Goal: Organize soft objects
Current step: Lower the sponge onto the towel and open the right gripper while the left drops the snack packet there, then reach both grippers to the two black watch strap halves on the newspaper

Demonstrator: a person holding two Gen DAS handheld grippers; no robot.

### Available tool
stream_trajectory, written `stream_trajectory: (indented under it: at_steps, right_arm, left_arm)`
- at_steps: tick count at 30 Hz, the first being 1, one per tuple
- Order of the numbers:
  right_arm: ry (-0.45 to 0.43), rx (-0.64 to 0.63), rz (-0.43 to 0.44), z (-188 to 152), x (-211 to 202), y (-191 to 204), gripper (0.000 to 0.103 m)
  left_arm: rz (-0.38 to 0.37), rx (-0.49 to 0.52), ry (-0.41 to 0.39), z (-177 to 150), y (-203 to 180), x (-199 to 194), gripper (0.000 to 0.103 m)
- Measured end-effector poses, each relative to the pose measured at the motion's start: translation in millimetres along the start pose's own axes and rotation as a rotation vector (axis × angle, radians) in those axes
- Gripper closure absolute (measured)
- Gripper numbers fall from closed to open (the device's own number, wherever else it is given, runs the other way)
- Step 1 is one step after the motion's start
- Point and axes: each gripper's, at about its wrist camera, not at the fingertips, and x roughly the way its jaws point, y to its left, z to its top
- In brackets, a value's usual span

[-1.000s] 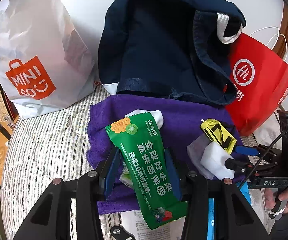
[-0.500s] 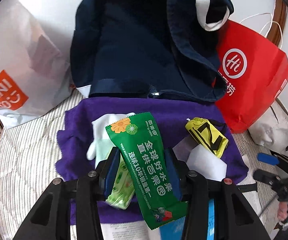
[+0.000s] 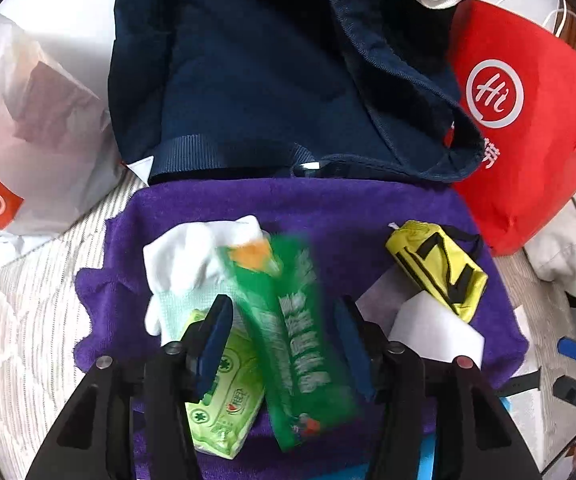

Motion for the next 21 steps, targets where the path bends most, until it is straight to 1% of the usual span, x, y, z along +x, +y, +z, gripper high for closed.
stream_trajectory:
  at_steps: [2,10,14,18,21]
  right_arm:
    - [0.001,0.009,0.001,-3,-1,-2,0.026]
    - [0.012,0.01,-0.018,-18,-5,-6,0.026]
    - [0.003,-0.027,-0.05,-26,-9,-7,0.026]
    - [0.009,-0.088,-0.07,-36,-7,-10,0.026]
    - [0.03,-0.129,-0.079,-40,5,-12,0.03]
  left_arm:
    - [-0.002,-0.006,-0.001,-1,1,-2,0.046]
    - [0.018,-0.016,-0.037,-7,7,-31,0.045]
    - [0.013,-0.028,-0.051,-15,12,-53,0.045]
    - [0.027,-0.026,-0.072,-29,20,-75,0.042]
    - [0.03,-0.037,-0.073,-41,27,-87,0.042]
